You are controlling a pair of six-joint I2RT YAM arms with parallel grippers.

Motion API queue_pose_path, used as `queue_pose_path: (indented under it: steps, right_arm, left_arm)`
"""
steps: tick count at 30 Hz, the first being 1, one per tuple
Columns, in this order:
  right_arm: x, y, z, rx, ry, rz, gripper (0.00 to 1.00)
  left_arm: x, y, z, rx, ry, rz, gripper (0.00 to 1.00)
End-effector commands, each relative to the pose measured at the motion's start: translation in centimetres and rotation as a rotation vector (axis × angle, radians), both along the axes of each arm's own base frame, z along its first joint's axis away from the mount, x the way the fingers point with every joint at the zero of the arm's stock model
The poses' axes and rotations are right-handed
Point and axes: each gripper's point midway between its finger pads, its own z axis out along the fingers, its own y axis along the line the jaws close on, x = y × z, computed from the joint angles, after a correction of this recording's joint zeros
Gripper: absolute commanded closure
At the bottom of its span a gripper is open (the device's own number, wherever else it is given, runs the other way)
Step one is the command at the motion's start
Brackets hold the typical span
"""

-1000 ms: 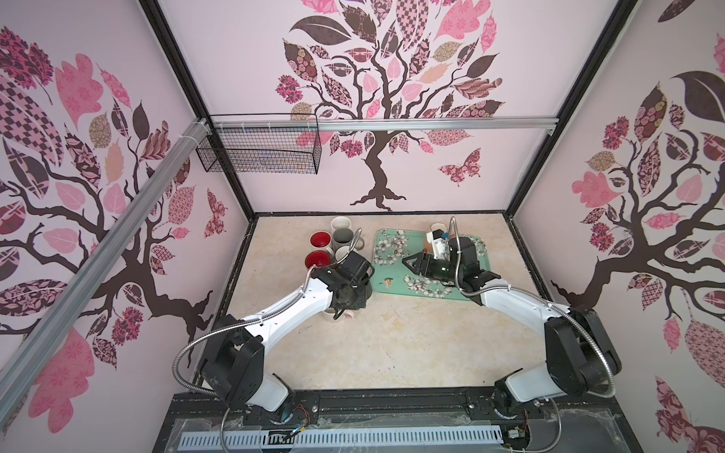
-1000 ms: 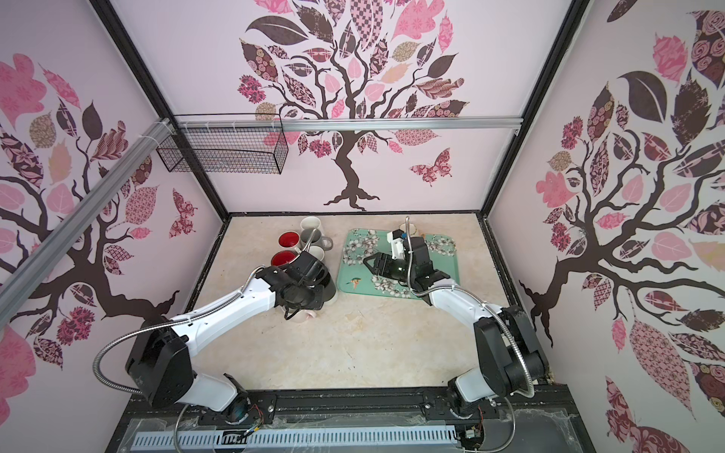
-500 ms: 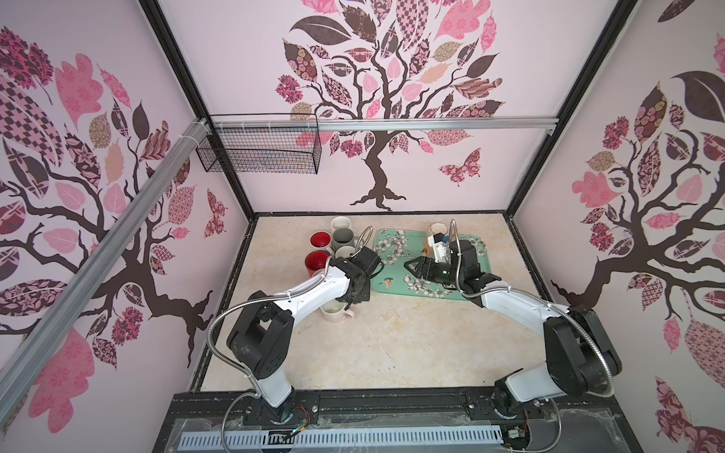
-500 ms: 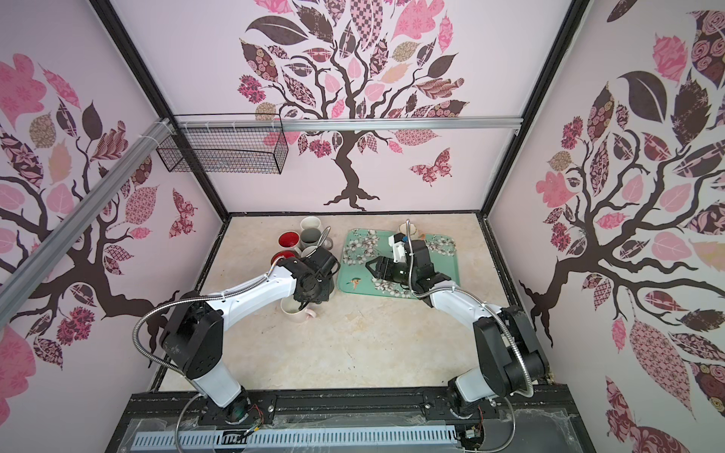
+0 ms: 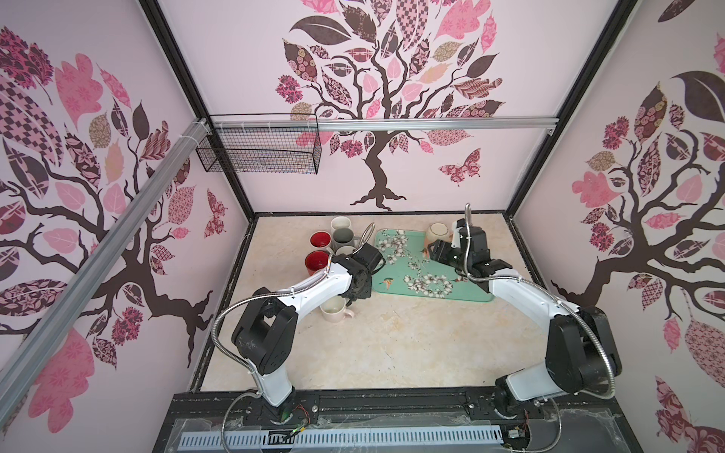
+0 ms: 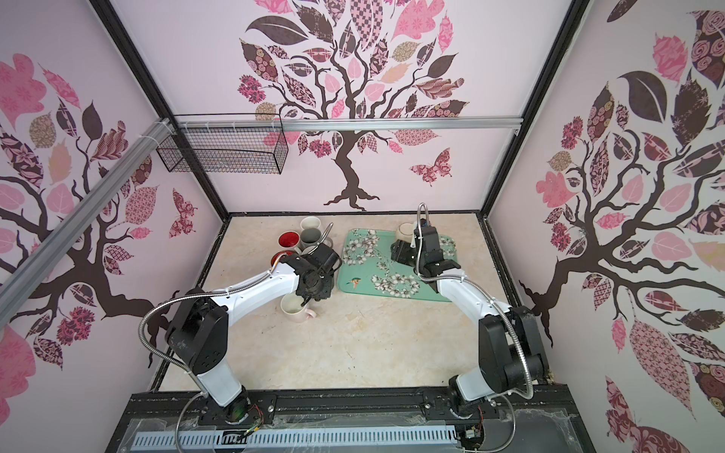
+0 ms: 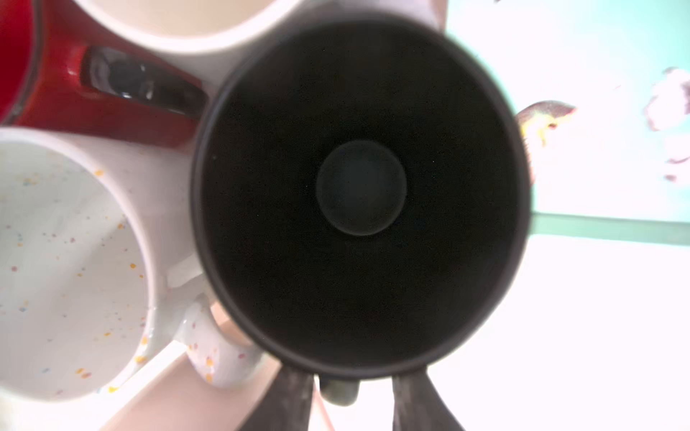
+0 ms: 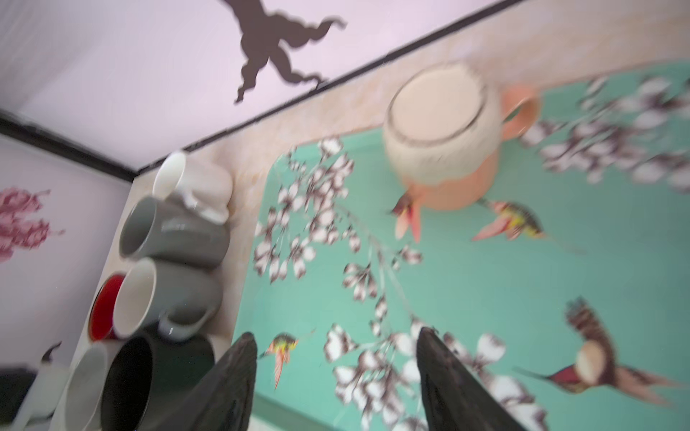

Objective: Turn the mug right side up
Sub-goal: Place the mug at the center of the table, then rotate the mug on the tray.

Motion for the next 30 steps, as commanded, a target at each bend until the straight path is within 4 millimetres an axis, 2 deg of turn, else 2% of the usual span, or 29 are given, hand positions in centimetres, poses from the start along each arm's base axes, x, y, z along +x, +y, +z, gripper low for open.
queue_pose_path:
  steps: [1, 4, 7, 12, 16, 19, 21, 25, 30]
  right_arm:
    - [3.9, -5.1, 0.5, -0.100, -0.017, -0.142, 0.30]
    - [7.4, -8.1, 0.1, -0.109, -0.011, -0.200, 0.31]
    - [11.2, -9.7, -1.0, -0.078, -0.002, -0.186, 0.34]
    - [16.1, -9.1, -3.7, -0.058, 0.042, -0.092, 0.44]
    - [18.3, -7.5, -6.5, -0.029, 0.108, 0.008, 0.54]
    - [18.0, -6.8, -8.0, 0.005, 0.159, 0.041, 0.64]
    - [17.0, -6.8, -8.4, 0.025, 0.166, 0.023, 0.70]
    - [14.5, -6.7, -8.2, 0.048, 0.140, 0.017, 0.74]
    - [11.2, -5.7, -8.4, 0.073, 0.160, 0.040, 0.77]
  left_arm:
    - [1.2, -0.4, 4.3, -0.066, -0.097, -0.023, 0.59]
    - [0.8, -0.1, 5.5, -0.090, -0.108, -0.035, 0.57]
    - [0.5, -0.6, 6.6, -0.139, -0.128, -0.085, 0.57]
    - [-0.4, -1.7, 8.0, -0.214, -0.168, -0.185, 0.58]
    - [-0.8, -2.9, 8.9, -0.292, -0.212, -0.261, 0.59]
    - [-1.0, -3.4, 9.4, -0.322, -0.224, -0.300, 0.59]
    - [-1.0, -3.7, 9.7, -0.335, -0.235, -0.315, 0.59]
    - [-0.7, -4.2, 10.1, -0.356, -0.255, -0.334, 0.59]
    - [-0.5, -4.2, 9.7, -0.368, -0.244, -0.328, 0.59]
